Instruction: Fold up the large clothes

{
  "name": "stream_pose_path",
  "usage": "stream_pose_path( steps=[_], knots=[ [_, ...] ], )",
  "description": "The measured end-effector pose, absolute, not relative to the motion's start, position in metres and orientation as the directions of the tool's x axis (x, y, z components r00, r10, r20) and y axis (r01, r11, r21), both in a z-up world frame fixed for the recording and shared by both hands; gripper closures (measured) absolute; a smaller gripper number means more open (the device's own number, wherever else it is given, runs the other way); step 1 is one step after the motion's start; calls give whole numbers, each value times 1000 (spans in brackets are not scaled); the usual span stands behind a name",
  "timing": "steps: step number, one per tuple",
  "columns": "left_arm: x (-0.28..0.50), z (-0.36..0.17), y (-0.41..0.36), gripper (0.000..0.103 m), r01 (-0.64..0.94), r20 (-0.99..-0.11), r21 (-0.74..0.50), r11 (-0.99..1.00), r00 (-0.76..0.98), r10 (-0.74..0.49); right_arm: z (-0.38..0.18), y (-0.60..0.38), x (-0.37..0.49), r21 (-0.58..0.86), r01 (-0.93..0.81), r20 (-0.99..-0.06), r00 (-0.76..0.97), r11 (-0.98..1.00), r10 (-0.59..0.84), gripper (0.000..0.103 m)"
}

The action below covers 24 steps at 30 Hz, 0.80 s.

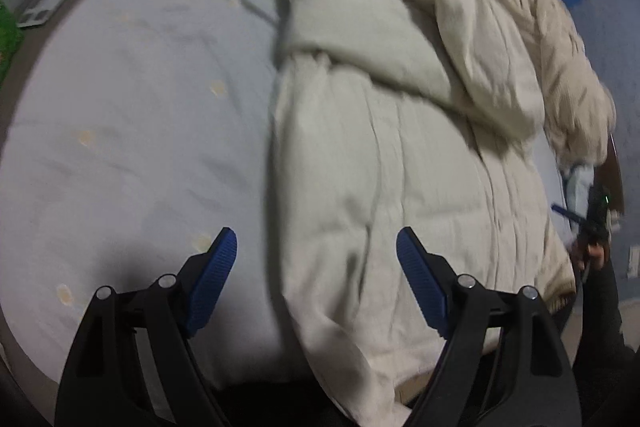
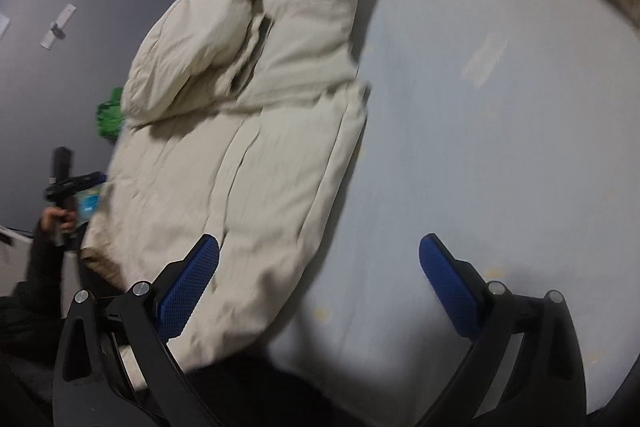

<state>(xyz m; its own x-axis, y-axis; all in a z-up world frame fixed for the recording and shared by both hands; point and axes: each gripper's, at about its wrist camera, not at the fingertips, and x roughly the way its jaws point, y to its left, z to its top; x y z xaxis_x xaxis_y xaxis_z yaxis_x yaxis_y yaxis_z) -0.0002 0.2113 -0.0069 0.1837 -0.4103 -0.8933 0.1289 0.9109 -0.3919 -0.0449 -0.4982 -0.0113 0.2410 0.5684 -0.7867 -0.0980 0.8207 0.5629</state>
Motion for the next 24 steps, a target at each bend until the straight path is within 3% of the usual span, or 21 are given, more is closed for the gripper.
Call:
stream_pose_path(
  steps=[5, 13, 17, 18, 21, 24],
  knots=[
    [-10, -24, 191, 25, 152, -905, -413, 898, 44, -424, -24, -487, -50, 685, -85, -712, 134, 724, 689, 13],
    [-32, -23, 163, 26, 193, -916, -386, 902, 34, -399, -30, -448, -46, 687, -135, -718, 30, 714, 696, 15],
    [-47, -23, 145, 28, 257, -926, -360, 897, 15, -376, -31, -439, -46, 705, -152, -701, -5, 692, 713, 36],
    [-51, -23, 141, 29, 281, -931, -346, 895, 12, -364, -31, -435, -47, 708, -164, -699, -23, 687, 714, 42],
    [-62, -19, 133, 37, 329, -944, -305, 894, 22, -330, -29, -418, -51, 715, -205, -692, -79, 668, 717, 47],
    [-72, -15, 132, 51, 356, -948, -283, 891, 34, -315, -26, -409, -49, 717, -216, -691, -95, 663, 716, 51]
  ],
)
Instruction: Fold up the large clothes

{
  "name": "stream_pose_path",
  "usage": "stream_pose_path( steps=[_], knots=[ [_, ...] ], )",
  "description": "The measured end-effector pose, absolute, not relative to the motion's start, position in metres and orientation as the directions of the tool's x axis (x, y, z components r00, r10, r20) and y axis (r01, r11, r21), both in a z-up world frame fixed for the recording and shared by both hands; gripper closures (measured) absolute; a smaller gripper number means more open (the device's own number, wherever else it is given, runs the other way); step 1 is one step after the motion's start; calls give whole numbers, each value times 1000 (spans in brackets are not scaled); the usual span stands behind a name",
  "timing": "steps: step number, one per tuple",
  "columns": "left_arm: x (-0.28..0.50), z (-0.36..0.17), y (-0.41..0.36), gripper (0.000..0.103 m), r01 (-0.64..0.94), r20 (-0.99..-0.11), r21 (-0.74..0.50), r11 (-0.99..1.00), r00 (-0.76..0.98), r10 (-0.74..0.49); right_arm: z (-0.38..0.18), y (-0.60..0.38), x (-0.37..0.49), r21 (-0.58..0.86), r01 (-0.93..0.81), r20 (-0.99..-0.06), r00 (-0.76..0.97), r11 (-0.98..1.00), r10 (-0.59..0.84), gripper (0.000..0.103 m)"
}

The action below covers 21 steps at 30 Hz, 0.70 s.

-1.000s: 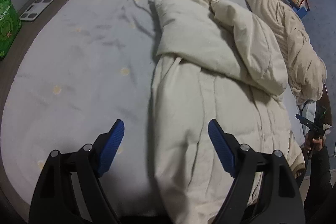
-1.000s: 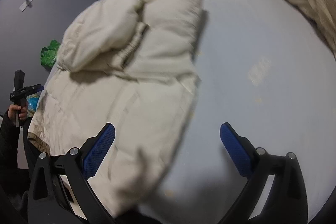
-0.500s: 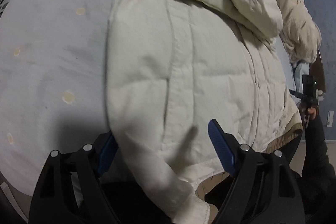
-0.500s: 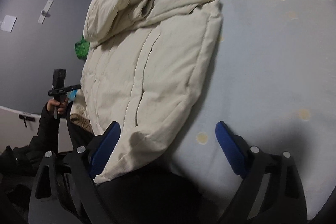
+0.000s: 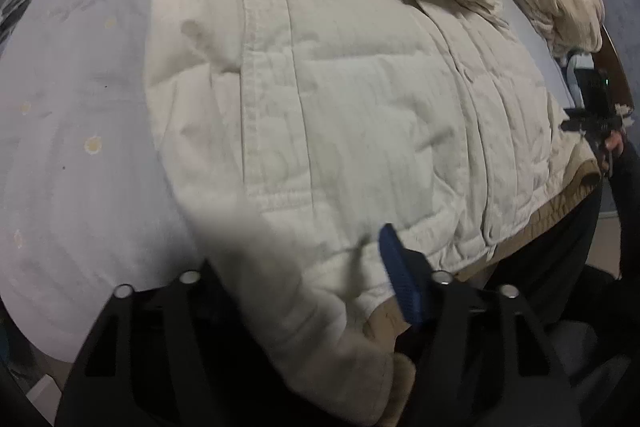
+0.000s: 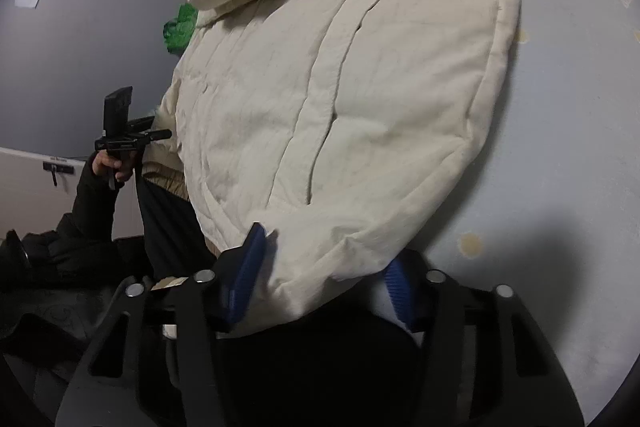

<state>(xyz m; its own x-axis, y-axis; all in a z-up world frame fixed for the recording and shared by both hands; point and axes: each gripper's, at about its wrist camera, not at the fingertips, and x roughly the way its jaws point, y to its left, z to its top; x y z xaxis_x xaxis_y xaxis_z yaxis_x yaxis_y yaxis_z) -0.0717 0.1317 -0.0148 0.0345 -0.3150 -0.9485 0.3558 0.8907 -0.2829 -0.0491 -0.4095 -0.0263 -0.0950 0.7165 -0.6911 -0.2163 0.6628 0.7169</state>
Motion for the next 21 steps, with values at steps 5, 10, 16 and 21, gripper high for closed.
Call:
stream_pose_path(
  steps=[5, 10, 16, 21],
  knots=[
    [-70, -7, 142, 89, 345, -943, -277, 897, 82, -322, -8, -390, -49, 682, -319, -707, -57, 658, 705, 78],
    [-72, 20, 147, 92, 393, -887, -384, 836, 96, -453, 16, -381, -53, 681, -367, -684, -9, 634, 729, 77],
    [-82, -2, 143, 92, 383, -923, -346, 857, 28, -385, 19, -355, -70, 609, -414, -760, -61, 677, 647, 42],
    [-89, 2, 147, 92, 392, -915, -345, 853, 61, -398, 28, -360, -73, 593, -428, -752, 8, 682, 659, 77]
  ],
)
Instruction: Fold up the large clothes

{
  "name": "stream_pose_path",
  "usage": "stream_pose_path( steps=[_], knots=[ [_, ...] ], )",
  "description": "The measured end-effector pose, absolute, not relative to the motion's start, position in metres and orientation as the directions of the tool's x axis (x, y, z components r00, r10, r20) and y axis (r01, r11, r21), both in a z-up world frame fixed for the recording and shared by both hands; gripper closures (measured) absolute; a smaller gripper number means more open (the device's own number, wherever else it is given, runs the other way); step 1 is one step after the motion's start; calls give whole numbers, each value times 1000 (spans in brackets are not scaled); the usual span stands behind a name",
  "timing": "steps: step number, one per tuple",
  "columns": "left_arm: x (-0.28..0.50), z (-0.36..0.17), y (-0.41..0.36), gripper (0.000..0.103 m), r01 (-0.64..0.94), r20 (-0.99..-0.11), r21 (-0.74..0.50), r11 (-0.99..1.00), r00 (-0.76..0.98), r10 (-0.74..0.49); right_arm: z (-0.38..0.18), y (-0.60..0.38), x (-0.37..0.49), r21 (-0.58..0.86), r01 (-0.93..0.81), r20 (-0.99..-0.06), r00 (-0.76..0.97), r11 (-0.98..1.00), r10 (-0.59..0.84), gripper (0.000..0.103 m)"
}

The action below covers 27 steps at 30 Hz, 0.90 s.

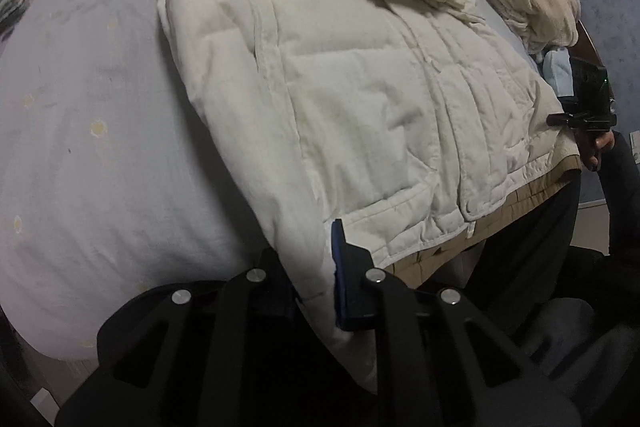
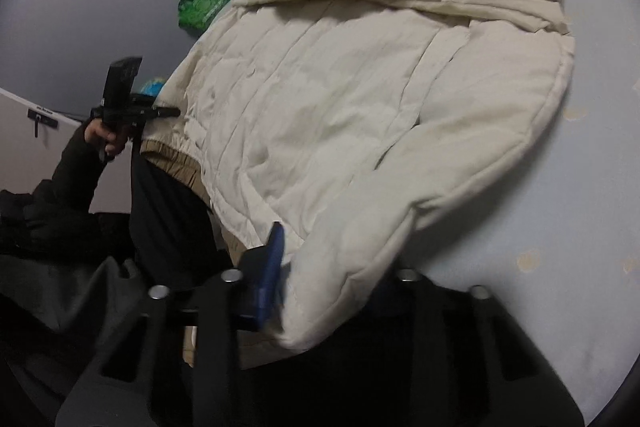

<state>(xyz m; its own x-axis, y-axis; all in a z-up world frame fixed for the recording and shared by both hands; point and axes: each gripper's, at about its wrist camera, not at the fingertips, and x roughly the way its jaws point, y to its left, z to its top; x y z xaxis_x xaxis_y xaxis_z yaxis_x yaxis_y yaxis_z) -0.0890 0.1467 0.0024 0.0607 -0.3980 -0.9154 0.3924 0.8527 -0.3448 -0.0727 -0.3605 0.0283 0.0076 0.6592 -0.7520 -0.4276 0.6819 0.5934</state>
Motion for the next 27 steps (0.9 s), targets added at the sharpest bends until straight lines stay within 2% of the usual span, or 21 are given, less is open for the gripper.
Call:
stream_pose_path(
  steps=[3, 6, 12, 20, 24, 27],
  knots=[
    [-94, 17, 149, 96, 414, -885, -363, 834, 125, -448, 41, -369, -79, 597, -441, -725, 62, 670, 686, 84],
    [-92, 36, 158, 98, 411, -831, -410, 814, 200, -519, 54, -386, -81, 643, -425, -643, 152, 637, 751, 89],
    [-79, 77, 193, 98, 393, -640, -551, 736, 366, -675, 67, -420, -72, 738, -372, -466, 321, 562, 824, 91],
    [-38, 112, 209, 98, 372, -500, -636, 676, 469, -728, 92, -445, -21, 811, -383, -238, 476, 443, 847, 91],
    [-5, 120, 216, 98, 342, -431, -702, 625, 495, -754, 81, -457, 17, 875, -352, -102, 539, 333, 836, 91],
    [21, 122, 220, 98, 313, -394, -743, 591, 510, -765, 67, -464, 50, 914, -309, -37, 582, 263, 812, 91]
  ],
)
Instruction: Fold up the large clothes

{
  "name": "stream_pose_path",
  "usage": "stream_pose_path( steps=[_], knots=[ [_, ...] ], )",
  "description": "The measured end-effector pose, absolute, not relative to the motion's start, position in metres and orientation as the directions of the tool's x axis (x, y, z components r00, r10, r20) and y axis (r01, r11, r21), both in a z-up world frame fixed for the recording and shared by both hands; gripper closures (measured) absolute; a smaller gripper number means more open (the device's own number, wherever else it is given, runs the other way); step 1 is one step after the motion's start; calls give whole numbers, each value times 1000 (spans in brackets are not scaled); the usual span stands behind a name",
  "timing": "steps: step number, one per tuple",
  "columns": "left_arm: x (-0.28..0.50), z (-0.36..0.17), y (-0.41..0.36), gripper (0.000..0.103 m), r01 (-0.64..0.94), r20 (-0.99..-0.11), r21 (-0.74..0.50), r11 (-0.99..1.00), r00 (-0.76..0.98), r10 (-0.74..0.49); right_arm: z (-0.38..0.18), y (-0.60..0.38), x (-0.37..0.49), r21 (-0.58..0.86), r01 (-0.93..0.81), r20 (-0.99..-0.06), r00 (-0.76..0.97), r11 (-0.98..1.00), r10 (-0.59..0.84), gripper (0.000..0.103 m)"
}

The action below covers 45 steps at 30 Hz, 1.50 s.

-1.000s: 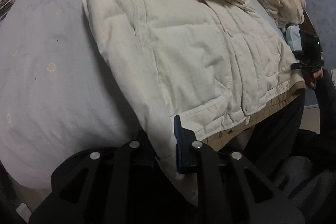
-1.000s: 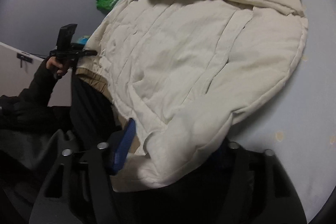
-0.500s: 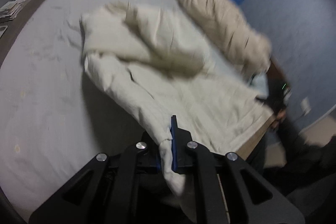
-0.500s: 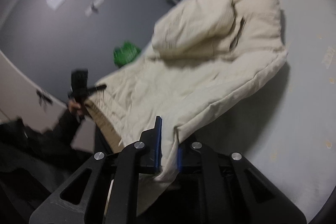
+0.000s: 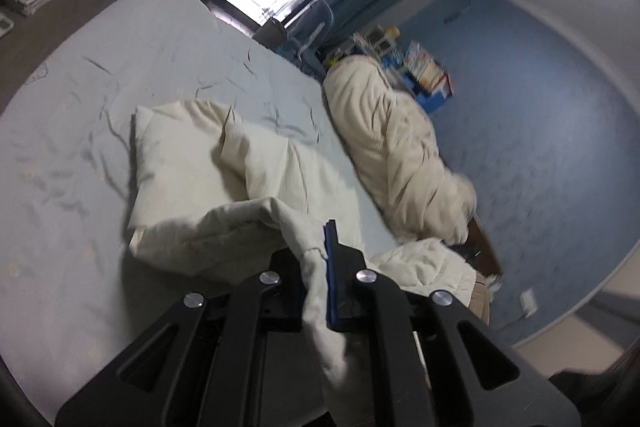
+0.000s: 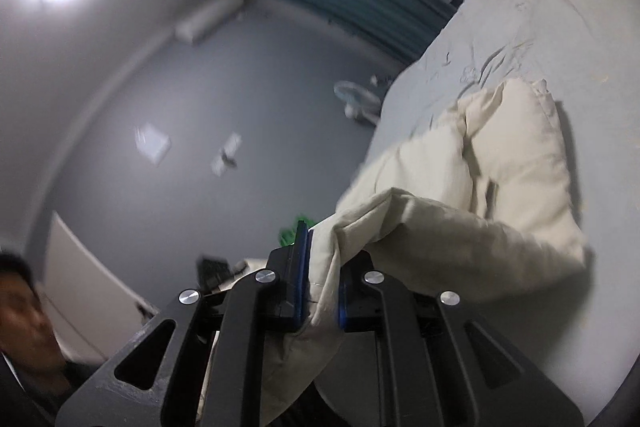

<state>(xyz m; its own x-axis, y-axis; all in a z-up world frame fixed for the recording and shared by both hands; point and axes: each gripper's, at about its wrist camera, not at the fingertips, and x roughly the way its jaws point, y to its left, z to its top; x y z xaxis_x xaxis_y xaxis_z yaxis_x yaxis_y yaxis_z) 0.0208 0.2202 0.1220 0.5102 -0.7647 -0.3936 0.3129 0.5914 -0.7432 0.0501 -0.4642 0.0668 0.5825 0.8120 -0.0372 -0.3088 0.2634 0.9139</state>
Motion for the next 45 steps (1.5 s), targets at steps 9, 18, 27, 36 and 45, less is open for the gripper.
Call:
stream_pose_path(
  steps=[9, 18, 27, 36, 45],
  knots=[
    [145, 86, 216, 95, 163, -387, -820, 549, 549, -741, 1, -476, 153, 985, -9, -116, 704, 172, 701, 86],
    [218, 6, 212, 83, -28, -424, -871, 490, 546, -722, -64, -471, 190, 984, 169, -163, 733, 55, 661, 70],
    [169, 43, 245, 14, 107, -301, -874, 474, 647, -700, -7, -487, 165, 996, -90, 67, 807, 11, 586, 6],
    [111, 115, 178, 13, 224, -417, -585, 779, 742, -526, 110, -387, 141, 676, -204, -327, 778, 708, 536, 6],
    [114, 124, 49, 13, 314, -529, -322, 893, 723, -445, 138, -298, 144, 346, -258, -489, 771, 902, 408, 7]
  ],
)
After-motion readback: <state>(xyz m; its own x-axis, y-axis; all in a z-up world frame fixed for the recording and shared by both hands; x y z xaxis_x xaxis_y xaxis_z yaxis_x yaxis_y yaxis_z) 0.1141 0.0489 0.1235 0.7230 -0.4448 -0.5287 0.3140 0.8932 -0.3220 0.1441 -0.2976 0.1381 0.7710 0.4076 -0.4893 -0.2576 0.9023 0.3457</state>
